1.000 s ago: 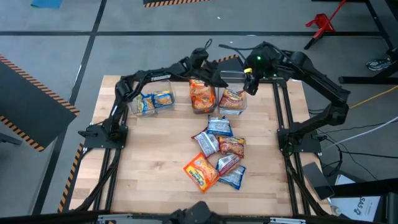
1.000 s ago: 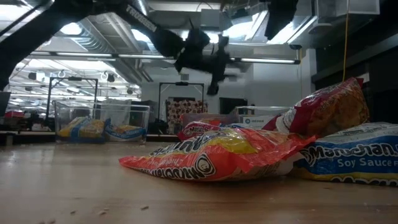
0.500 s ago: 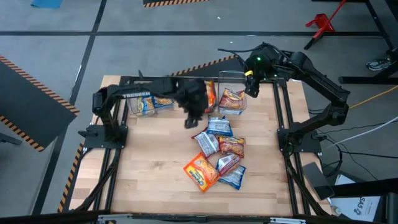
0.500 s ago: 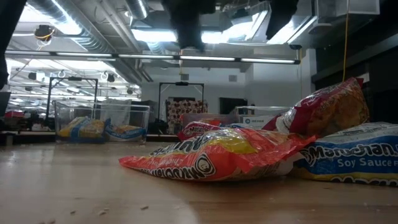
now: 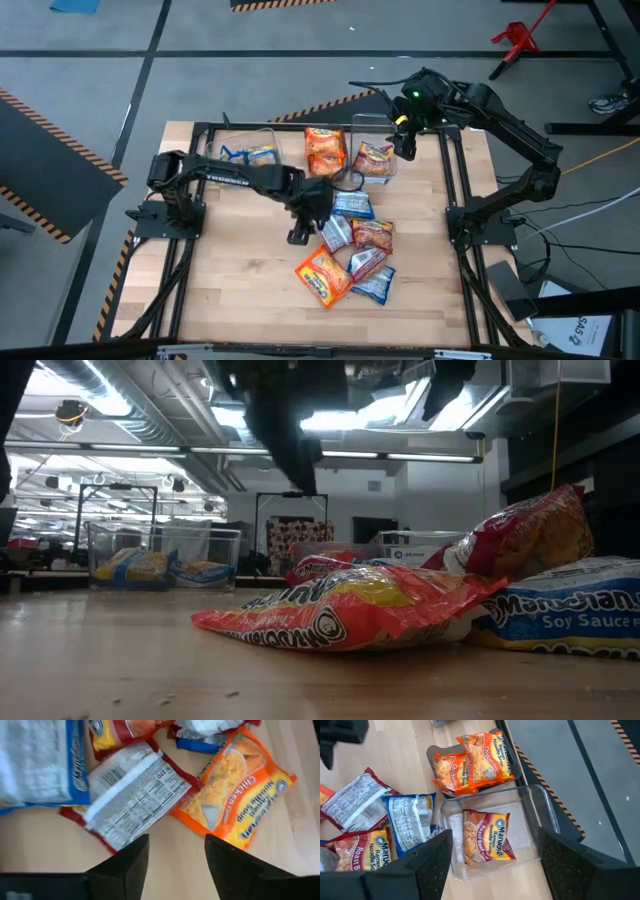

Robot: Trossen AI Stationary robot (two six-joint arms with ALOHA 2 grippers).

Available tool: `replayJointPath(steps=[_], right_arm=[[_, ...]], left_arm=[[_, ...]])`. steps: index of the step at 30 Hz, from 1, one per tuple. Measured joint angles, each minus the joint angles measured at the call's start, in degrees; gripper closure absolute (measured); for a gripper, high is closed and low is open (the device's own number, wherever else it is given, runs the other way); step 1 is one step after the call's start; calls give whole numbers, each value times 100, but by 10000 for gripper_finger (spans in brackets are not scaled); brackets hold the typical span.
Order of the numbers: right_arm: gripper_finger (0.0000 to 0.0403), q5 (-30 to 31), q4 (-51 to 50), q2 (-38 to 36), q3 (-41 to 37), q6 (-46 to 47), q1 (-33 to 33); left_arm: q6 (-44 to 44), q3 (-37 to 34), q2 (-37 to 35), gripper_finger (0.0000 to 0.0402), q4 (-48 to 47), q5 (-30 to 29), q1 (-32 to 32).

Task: Sort Maruchan noodles
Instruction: Put the red noodle pack into the right transparent bin

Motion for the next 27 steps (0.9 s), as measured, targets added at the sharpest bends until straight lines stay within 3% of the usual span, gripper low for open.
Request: replayJointPath(steps=[5,10,15,21,27], right_arm=[[125,1,15,0,0,-117,-2],[125,2,2,0,0,-116,-7],[125,2,6,0,0,-116,-4],[125,2,26,0,2,-114,-4],[125,2,25,0,2,-73,-4]], left_arm=[[-411,-803,3,185,1336,-85,91],[-689,-1377,2,165,1817,-486,212],[-1009,-1889,2,148,2443,-529,244],[-1041,-2204,2,138,3312,-1298,217],[-873,-2237,227,138,3375,-1150,237]])
